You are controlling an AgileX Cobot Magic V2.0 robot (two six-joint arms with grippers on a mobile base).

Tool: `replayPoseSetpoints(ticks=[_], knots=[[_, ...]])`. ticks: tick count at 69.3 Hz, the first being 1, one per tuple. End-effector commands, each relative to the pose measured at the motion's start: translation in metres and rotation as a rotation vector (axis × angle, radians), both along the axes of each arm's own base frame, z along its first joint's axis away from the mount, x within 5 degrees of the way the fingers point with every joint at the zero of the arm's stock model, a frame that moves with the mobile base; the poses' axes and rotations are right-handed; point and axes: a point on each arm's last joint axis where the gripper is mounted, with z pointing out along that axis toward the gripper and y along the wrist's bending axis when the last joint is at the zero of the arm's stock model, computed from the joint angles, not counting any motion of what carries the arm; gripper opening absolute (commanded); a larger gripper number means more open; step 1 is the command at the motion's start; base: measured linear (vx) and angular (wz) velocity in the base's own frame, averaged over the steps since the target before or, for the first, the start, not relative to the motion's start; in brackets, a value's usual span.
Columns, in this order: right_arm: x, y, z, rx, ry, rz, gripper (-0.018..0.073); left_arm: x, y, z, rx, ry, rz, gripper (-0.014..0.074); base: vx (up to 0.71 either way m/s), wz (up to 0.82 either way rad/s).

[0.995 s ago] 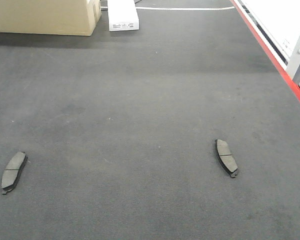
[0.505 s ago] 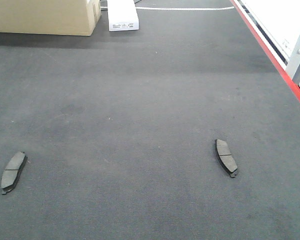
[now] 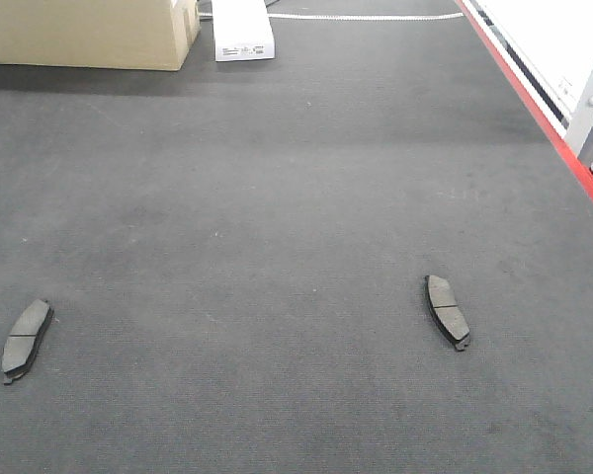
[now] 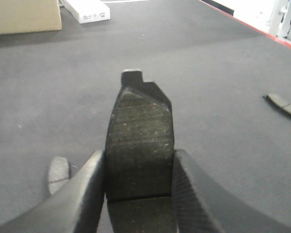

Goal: Move and align brake pads A on conveyor
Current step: 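Stop in front of the conveyor beside the two placed pads, then lower the left gripper and set its pad beside the nearest pad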

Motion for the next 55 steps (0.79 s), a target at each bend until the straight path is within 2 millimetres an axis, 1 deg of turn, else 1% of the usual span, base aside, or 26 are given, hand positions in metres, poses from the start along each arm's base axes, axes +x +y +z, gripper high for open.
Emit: replayPoseSetpoints(ticks=[1, 6, 12, 18, 26, 33, 40, 44, 47, 55], knots=[[0.001, -0.001, 0.018, 0.015, -0.113, -0.014, -0.0002, 0.006, -0.003, 0.016, -0.135, -0.059, 0.017, -0.0006, 0.00, 0.00], [0.001, -0.001, 0.018, 0.015, -0.113, -0.014, -0.0002, 0.015, -0.007, 0.015, -0.184, -0.004, 0.051, -0.0006, 0.00, 0.00], [0.001, -0.001, 0.018, 0.015, -0.113, -0.014, -0.0002, 0.034, -0.015, 0.011, -0.153, 0.071, 0.071, -0.0003, 0.00, 0.00], [0.001, -0.001, 0.018, 0.015, -0.113, -0.014, -0.0002, 0.059, -0.028, 0.007, -0.096, 0.169, 0.080, -0.0001, 0.00, 0.00], [0.001, -0.001, 0.018, 0.015, -0.113, -0.014, -0.0002, 0.095, -0.046, 0.011, -0.040, 0.273, 0.090, 0.0002, 0.00, 0.00], [0.001, -0.001, 0.018, 0.015, -0.113, -0.014, -0.0002, 0.128, -0.062, 0.010, -0.006, 0.354, 0.103, 0.0004, 0.00, 0.00], [0.001, -0.001, 0.018, 0.015, -0.113, -0.014, -0.0002, 0.164, -0.080, 0.000, 0.025, 0.437, 0.116, 0.0007, 0.00, 0.00], [0.001, -0.001, 0.018, 0.015, -0.113, -0.014, -0.0002, 0.180, -0.088, -0.004, 0.039, 0.462, 0.117, 0.0010, 0.00, 0.00], [0.001, -0.001, 0.018, 0.015, -0.113, -0.014, -0.0002, 0.194, -0.095, -0.013, 0.060, 0.499, 0.120, 0.0012, 0.00, 0.00], [0.001, -0.001, 0.018, 0.015, -0.113, -0.014, -0.0002, 0.222, -0.109, -0.035, 0.103, 0.576, 0.127, 0.0017, 0.00, 0.00]])
